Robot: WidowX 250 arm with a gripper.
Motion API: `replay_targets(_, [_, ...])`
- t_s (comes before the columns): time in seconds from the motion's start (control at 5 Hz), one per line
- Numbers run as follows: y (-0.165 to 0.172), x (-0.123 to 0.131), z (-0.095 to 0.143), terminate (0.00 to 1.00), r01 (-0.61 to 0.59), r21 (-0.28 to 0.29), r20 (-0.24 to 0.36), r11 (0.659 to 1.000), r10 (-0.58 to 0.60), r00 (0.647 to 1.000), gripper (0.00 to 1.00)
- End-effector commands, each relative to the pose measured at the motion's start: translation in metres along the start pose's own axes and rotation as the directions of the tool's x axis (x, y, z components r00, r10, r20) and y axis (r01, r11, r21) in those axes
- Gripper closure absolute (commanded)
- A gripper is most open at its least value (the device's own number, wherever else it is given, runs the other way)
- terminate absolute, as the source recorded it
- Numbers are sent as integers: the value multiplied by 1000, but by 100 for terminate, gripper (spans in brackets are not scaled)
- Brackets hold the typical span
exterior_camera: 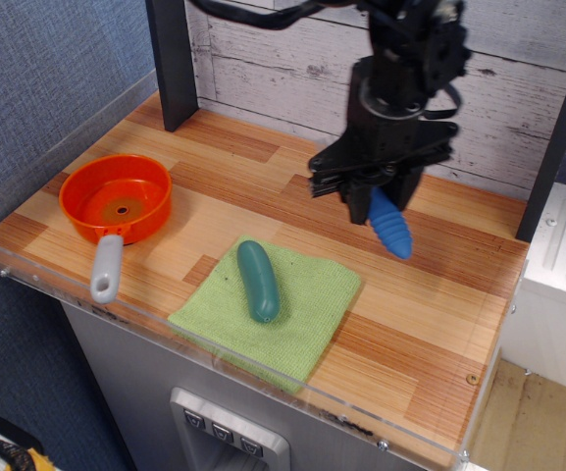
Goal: Pick up the blue fork and keep it in far left corner
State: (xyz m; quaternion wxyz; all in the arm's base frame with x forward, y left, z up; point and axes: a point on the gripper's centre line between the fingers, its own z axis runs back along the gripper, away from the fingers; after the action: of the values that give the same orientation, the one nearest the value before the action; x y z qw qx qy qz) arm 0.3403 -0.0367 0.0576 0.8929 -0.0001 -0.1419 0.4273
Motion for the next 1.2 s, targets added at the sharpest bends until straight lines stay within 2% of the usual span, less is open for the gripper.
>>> replay_targets(0.0, [23,37,11,0,-245,6,91,970,243,966,100])
replay_targets(0.4, [53,76,-5,0,-339,36,89,940,334,938,100])
replay_targets(0.6, [64,85,-18,0,-357,74,76,931,351,933,100])
replay_targets(1.0, [74,92,-35,0,-375,89,63,923,370,927,100])
